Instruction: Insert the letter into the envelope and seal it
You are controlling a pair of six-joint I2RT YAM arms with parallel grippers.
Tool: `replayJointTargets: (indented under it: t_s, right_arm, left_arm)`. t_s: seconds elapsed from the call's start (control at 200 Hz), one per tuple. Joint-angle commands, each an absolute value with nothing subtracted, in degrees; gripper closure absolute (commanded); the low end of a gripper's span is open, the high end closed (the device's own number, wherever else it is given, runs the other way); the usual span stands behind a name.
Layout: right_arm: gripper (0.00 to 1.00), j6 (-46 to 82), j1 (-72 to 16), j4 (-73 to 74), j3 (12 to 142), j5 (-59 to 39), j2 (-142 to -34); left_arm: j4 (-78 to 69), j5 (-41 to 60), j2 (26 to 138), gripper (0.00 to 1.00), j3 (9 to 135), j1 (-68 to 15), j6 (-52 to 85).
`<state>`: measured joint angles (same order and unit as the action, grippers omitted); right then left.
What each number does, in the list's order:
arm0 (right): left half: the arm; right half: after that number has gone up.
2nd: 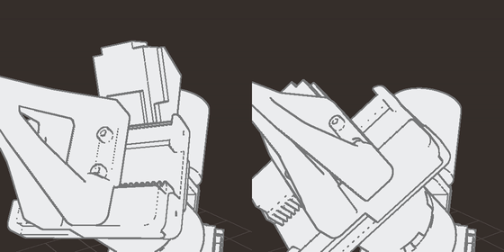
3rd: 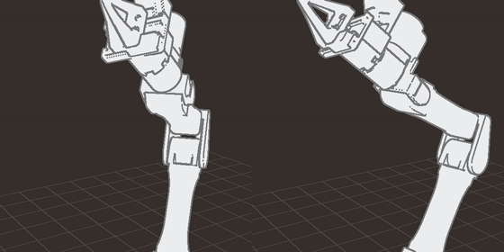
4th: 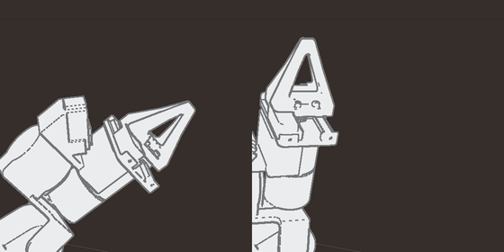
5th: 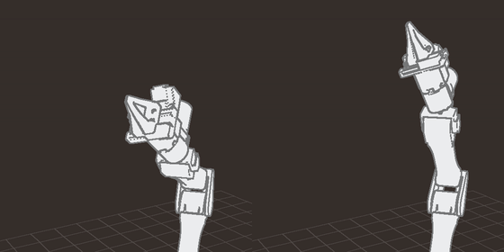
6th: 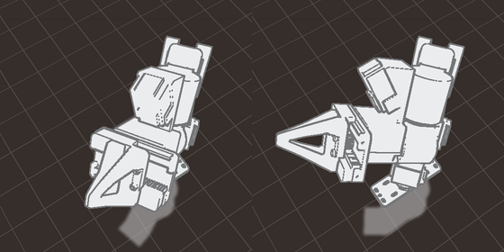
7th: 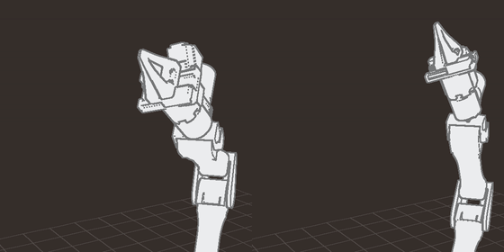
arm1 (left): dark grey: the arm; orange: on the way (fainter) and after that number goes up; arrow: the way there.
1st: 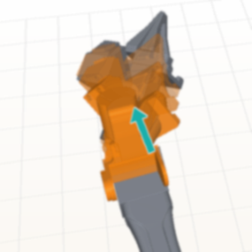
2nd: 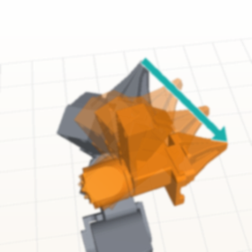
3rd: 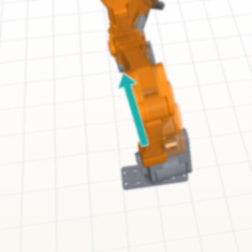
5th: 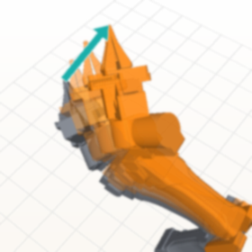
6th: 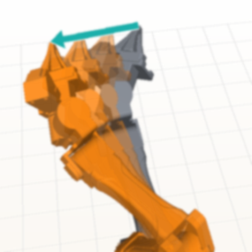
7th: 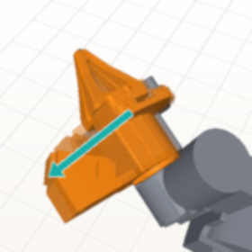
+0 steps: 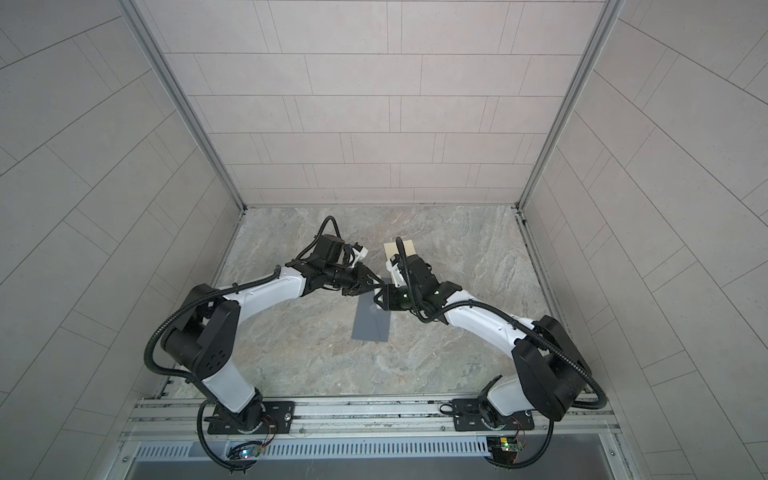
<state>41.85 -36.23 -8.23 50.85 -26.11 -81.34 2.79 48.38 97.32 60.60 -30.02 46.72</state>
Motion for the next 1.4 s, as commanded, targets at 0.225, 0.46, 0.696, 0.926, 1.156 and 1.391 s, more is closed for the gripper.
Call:
replayJointTargets:
  t_s: [0.225,0.46,0.696,0.926,1.156,1.391]
  right_arm:
    - [0.95,31.2,-48.5,-34.2,71.2,6.4,-91.1]
    - [0.94,31.9,-53.2,-36.1,74.4,14.9,-94.5]
    - [0.61,34.1,-45.2,-18.4,63.0,-11.5,-84.0]
    - [0.56,38.0,-36.5,-10.2,55.0,-27.3,-78.2]
    - [0.56,39.6,-34.6,-6.6,51.6,-33.8,-79.0]
    - [0.57,39.2,-34.6,-7.0,49.8,-33.2,-80.1]
  left_arm:
    - [21.8,36.1,99.0,1.00,67.4,-30.4,48.4]
    - [24.0,35.6,100.1,1.00,69.3,-30.3,48.4]
    - [23.3,36.7,99.2,1.00,69.0,-30.3,46.5]
    - [19.6,40.8,97.2,1.00,68.9,-30.2,45.8]
    - [16.7,43.0,96.2,1.00,68.8,-30.2,47.5]
    - [15.4,43.5,95.3,1.00,69.2,-30.2,48.4]
